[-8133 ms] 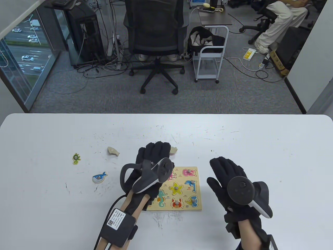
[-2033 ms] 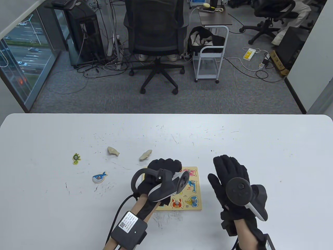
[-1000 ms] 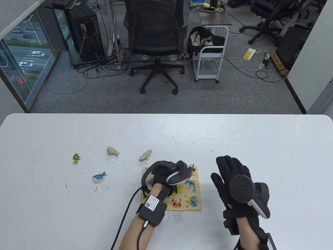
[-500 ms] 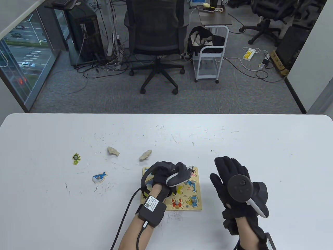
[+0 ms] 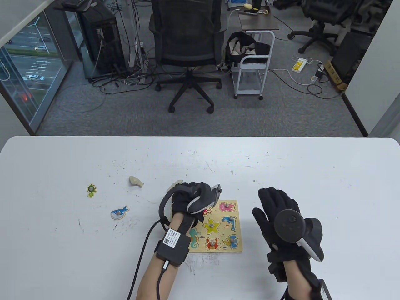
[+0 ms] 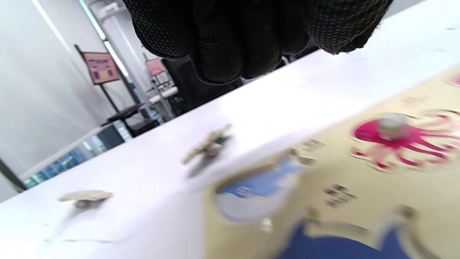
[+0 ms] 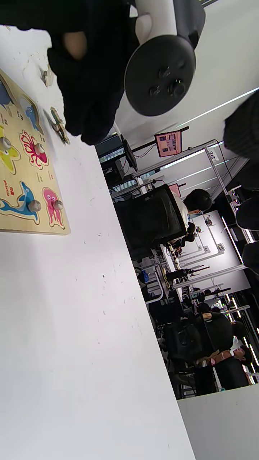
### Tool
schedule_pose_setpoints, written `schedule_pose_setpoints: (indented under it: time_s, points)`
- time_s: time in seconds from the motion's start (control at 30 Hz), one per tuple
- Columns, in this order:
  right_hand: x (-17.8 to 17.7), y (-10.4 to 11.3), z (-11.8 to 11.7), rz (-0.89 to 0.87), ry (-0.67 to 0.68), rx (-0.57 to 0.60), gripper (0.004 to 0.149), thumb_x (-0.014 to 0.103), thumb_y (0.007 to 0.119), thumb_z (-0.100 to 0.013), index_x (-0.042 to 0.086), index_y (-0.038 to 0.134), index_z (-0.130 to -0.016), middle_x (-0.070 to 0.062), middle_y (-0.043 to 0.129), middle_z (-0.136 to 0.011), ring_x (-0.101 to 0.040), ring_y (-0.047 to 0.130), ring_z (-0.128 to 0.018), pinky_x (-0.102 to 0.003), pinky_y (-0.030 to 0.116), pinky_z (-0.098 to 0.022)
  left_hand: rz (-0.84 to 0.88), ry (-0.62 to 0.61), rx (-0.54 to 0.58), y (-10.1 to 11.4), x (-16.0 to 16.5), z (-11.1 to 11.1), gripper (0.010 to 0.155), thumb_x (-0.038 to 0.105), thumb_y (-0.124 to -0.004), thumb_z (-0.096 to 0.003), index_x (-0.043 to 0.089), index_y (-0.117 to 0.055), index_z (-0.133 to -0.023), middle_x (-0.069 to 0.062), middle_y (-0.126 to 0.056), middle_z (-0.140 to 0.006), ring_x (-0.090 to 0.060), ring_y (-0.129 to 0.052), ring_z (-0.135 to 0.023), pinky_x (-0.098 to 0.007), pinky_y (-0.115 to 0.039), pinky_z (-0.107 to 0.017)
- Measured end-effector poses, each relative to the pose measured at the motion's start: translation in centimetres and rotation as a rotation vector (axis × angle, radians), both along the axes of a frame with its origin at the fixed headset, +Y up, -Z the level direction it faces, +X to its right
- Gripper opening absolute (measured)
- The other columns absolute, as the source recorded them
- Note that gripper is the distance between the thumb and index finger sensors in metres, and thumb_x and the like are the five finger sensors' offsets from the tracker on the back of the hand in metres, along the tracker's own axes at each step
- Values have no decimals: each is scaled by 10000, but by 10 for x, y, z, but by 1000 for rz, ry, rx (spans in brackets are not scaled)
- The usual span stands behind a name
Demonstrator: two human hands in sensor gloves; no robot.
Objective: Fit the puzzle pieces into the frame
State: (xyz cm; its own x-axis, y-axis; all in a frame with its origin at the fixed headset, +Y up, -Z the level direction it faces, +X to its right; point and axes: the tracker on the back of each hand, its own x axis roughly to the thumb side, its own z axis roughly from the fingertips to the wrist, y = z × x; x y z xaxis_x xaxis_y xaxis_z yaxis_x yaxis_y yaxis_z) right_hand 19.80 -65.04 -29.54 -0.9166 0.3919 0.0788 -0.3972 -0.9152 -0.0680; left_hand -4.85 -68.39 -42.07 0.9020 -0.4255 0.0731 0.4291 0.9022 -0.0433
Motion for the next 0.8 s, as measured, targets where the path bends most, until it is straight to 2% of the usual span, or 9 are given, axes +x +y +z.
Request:
schedule_pose_setpoints:
  time_s: [0.2, 0.33, 0.6, 0.8]
  points:
    - [2, 1, 0, -11, -6, 1, 639, 502, 769, -516, 318, 554, -1088, -22, 571, -1182, -381, 552, -1101, -608, 421, -810, 48, 135, -57, 6, -31, -18, 650, 608, -754, -482, 421, -616, -1089, 101, -818, -1115, -168, -845, -1018, -428, -729, -782]
    - [4, 1, 0, -21, -11, -5, 637, 504, 766, -516, 319, 554, -1088, -22, 569, -1182, -383, 550, -1101, -606, 421, -811, 84, 206, -111, -9, -44, -33, 701, 615, -752, -481, 399, -563, -1120, 88, -775, -1151, -177, -810, -1049, -432, -710, -797]
    - [10, -2, -2, -44, -26, -25, 636, 505, 762, -518, 320, 553, -1089, -23, 566, -1184, -383, 546, -1102, -606, 417, -812, 167, 272, -187, -47, -54, -61, 757, 613, -760, -477, 378, -495, -1147, 75, -714, -1189, -187, -761, -1082, -433, -684, -812]
    - [14, -2, -2, -62, -35, -31, 633, 506, 759, -519, 319, 555, -1089, -22, 566, -1184, -381, 542, -1105, -606, 416, -812, 164, 294, -218, -61, -57, -71, 737, 593, -772, -479, 371, -526, -1138, 87, -739, -1171, -172, -786, -1063, -424, -698, -803]
